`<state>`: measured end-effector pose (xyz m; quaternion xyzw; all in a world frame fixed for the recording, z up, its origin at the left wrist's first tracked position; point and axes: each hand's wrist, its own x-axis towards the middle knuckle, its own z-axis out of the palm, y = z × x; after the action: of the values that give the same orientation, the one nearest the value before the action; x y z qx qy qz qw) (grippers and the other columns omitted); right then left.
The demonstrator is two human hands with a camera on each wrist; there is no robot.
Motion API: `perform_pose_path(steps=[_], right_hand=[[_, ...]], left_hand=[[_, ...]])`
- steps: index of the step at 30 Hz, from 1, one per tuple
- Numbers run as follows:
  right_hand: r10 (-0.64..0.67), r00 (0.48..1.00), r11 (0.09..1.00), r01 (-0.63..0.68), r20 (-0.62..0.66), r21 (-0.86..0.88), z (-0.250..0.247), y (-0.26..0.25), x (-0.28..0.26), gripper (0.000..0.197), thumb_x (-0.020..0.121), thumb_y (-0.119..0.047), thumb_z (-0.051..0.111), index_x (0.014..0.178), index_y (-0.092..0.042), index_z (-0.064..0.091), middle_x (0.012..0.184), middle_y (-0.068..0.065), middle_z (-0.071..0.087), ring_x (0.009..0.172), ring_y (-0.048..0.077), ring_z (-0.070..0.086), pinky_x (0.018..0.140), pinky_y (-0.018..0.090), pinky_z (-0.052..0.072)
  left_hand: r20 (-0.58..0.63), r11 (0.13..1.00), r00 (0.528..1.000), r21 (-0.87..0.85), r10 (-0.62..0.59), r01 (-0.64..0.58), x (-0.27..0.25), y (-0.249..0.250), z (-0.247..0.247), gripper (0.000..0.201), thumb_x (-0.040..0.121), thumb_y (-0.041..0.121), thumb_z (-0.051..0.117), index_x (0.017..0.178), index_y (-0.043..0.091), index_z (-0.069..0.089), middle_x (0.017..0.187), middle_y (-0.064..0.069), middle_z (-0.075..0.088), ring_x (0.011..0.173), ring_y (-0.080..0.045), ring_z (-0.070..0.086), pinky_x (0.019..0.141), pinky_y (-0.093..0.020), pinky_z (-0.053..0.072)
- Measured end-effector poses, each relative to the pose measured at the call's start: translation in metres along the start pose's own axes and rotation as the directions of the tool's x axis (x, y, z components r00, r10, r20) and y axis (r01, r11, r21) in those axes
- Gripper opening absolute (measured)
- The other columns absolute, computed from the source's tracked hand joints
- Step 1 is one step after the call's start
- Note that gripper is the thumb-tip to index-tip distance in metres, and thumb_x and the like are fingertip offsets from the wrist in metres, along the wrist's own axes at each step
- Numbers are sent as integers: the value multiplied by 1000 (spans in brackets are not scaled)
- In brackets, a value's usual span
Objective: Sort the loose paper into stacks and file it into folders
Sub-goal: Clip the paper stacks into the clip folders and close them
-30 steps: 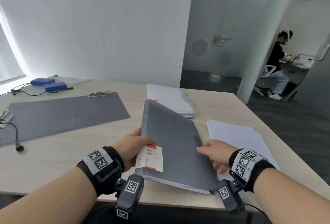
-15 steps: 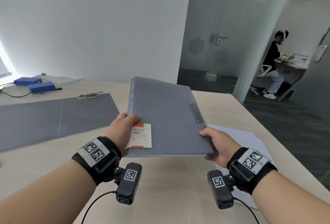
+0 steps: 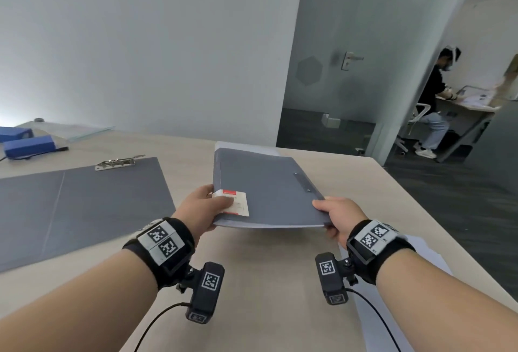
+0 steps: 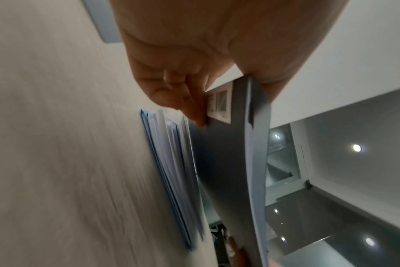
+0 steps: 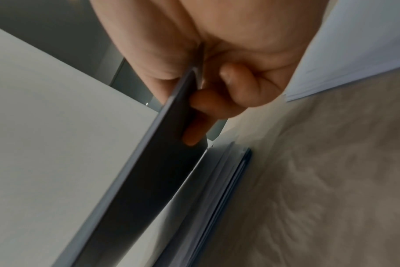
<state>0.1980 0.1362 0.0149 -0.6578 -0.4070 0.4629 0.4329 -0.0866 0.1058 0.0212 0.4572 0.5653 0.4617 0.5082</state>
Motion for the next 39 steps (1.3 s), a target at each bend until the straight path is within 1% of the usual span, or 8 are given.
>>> perform_pose_path(steps=[5, 12, 17, 22, 27, 31, 35, 39], right_hand=[[-78, 991, 994, 70, -105, -81, 23, -18, 41, 18, 93, -20, 64, 75, -14, 63, 71, 9, 52, 58, 23, 43, 49, 26, 30], [-145, 988, 933, 117, -58, -342, 38, -22, 70, 31, 91, -20, 58, 106, 6, 64, 95, 22, 60, 90, 37, 56, 85, 44, 47], [-143, 989, 922, 147, 38, -359, 24, -19, 63, 40, 98, -24, 57, 136, -12, 58, 128, 4, 58, 122, 23, 53, 96, 29, 37], [-174, 983, 955, 152, -65, -253, -30, -6, 32, 30, 98, -25, 57, 126, -18, 63, 124, 0, 60, 116, 20, 54, 98, 32, 39], [-61, 980, 977, 19, -191, -212, -119, 27, -19, 19, 98, -27, 57, 115, -19, 63, 120, 3, 62, 118, 26, 56, 96, 38, 42], [34, 963, 965, -100, -267, -240, -184, 51, -69, 20, 100, -22, 55, 117, -14, 60, 113, 6, 61, 106, 26, 57, 83, 32, 39], [136, 954, 931, -216, -267, -296, -225, 71, -105, 11, 99, -18, 54, 94, -11, 60, 93, 6, 55, 77, 20, 50, 62, 29, 35], [178, 959, 923, -241, -221, -300, -235, 80, -126, 24, 102, -18, 52, 124, -10, 58, 117, 7, 53, 102, 23, 51, 83, 29, 40]], left_hand=[[-177, 962, 966, 231, 186, -143, 45, -8, 7, 49, 98, 36, 59, 144, 20, 52, 131, -2, 63, 117, -20, 61, 107, -41, 46], [-82, 947, 991, 311, 110, -79, 69, -15, 12, 74, 88, 34, 68, 154, 23, 37, 139, 4, 57, 124, -19, 57, 111, -35, 41], [-182, 937, 967, 330, 180, -112, 53, -15, 12, 63, 93, 32, 64, 151, 25, 41, 147, 0, 53, 134, -22, 51, 113, -38, 39], [-313, 975, 936, -99, 160, -199, 9, 3, 38, 26, 96, 14, 55, 118, 23, 65, 108, 5, 66, 88, -5, 59, 74, -22, 43], [2, 951, 1000, -309, -22, 22, -49, -11, 103, 18, 97, 12, 56, 106, 19, 70, 109, -2, 73, 96, -21, 68, 74, -34, 51], [224, 959, 969, -233, -106, 159, -86, -27, 160, 24, 88, 19, 65, 113, 19, 68, 119, -6, 69, 115, -22, 63, 80, -38, 56], [358, 983, 923, -60, -138, 171, -111, -32, 197, 40, 75, 31, 67, 115, 26, 65, 118, 2, 63, 104, -12, 56, 83, -33, 48], [397, 986, 903, 86, -164, 141, -120, -33, 219, 34, 84, 30, 68, 117, 25, 62, 119, 3, 60, 98, -9, 52, 77, -28, 41]])
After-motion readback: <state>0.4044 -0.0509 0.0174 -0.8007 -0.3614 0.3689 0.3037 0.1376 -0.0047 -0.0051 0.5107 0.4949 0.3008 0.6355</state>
